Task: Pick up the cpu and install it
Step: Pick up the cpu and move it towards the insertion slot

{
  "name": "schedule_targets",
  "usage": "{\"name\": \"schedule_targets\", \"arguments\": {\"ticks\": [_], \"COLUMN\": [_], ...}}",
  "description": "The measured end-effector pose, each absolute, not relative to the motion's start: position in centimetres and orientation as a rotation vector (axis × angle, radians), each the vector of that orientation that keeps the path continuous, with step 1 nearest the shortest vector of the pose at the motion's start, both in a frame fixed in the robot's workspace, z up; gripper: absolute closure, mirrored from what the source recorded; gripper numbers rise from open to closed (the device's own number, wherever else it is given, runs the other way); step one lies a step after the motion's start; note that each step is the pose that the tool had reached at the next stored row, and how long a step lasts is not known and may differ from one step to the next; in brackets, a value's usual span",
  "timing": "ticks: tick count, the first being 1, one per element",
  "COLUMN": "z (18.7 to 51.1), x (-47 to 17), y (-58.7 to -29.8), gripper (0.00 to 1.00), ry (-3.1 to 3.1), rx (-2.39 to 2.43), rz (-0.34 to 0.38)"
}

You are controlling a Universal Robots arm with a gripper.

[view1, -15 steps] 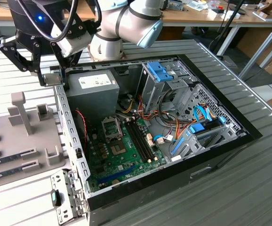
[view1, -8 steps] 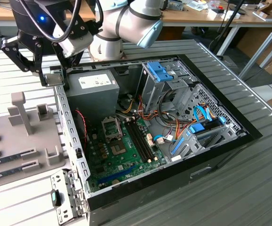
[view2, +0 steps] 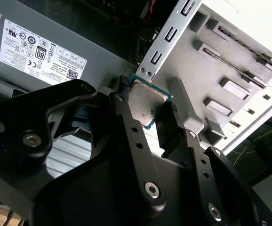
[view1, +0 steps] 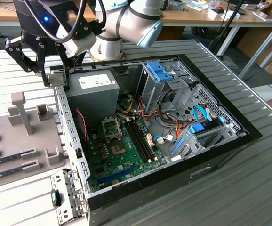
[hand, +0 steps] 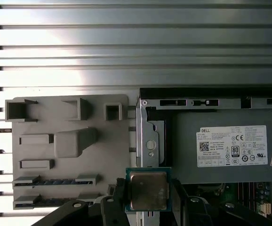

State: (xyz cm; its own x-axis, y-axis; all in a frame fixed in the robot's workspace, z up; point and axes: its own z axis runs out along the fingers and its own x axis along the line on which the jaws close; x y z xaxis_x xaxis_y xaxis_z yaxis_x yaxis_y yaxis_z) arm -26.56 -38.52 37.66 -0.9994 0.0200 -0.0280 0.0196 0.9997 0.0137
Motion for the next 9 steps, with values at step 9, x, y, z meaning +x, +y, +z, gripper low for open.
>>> {"name": "schedule_targets", "arguments": {"ticks": [9], "z": [37.61], "x": [-25.87], "y": [-38.66], "gripper": [0.53], "ry": [3.113], "rx": [0.031], "rz": [0.017]}}
